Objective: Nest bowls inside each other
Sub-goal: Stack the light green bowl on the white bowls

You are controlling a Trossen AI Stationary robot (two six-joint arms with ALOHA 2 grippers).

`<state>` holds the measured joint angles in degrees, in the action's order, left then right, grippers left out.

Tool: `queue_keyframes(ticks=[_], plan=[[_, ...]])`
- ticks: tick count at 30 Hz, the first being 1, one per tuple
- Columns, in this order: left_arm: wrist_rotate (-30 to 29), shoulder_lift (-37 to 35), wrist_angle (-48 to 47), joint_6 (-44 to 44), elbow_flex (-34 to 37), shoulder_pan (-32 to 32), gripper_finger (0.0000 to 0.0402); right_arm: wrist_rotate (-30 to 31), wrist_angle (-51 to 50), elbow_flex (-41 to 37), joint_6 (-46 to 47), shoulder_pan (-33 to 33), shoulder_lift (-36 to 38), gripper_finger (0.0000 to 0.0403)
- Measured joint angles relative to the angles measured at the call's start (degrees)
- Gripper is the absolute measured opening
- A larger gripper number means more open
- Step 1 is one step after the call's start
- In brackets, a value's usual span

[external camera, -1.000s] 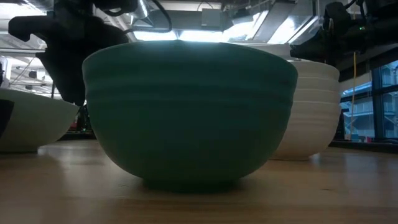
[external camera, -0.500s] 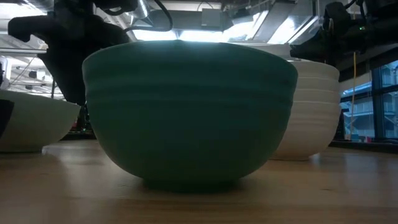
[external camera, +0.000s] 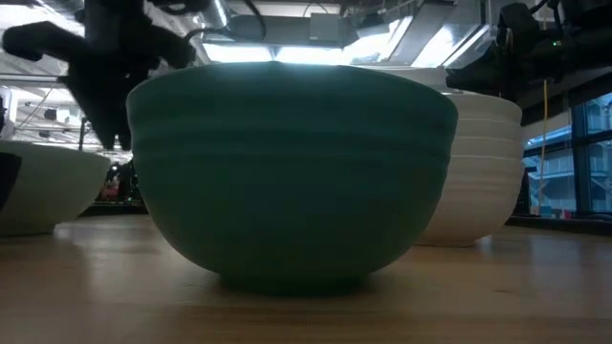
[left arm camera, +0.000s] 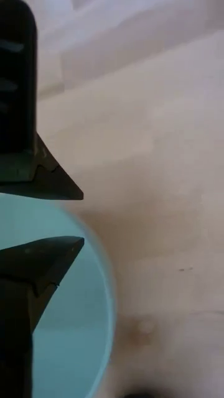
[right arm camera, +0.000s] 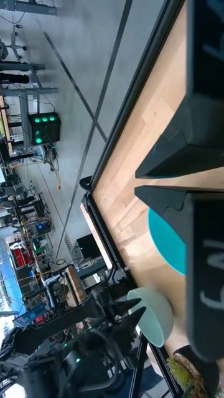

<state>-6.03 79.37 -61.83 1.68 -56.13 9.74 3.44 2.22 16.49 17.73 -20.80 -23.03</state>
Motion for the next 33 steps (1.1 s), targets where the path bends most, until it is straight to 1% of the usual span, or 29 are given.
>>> queue_keyframes(ticks=[3,5,12,18,22,25,27,33], plan=[[-1.90,0.00,-1.39,2.80,-2.63,-0.34,0.0099,0.00,0.00,0.00,0.06,0.02,0.00,0.0032],[-1.83,-0.04,-1.65,4.75,-3.64,-0.77,0.0099,0.00,0.00,0.00,0.06,0.00,0.00,0.0032],[2.37,-0.04,-2.70,10.19,-4.03,-1.01,0.0099,0.00,0.00,0.00,0.14,0.00,0.00,0.0032],[2.74,-0.02,-2.64,13.38,-4.03,-0.69,0.0098,0.00,0.00,0.00,0.18,0.02,0.00,0.0032],[3.09,0.47,-2.55,13.85,-4.03,-0.69,0.0098,0.00,0.00,0.00,0.10,0.00,0.00,0.0032],[5.90,2.00,-2.53,13.85,-4.03,-0.79,0.0098,0.00,0.00,0.00,0.08,0.01,0.00,0.0032],[6.68,3.70,-2.57,13.91,-4.03,-0.79,0.0098,0.00,0.00,0.00,0.06,0.00,0.00,0.0032],[6.79,7.77,-2.62,14.44,-4.03,-0.79,0.0098,0.00,-0.01,0.00,0.06,0.00,0.00,0.0032]])
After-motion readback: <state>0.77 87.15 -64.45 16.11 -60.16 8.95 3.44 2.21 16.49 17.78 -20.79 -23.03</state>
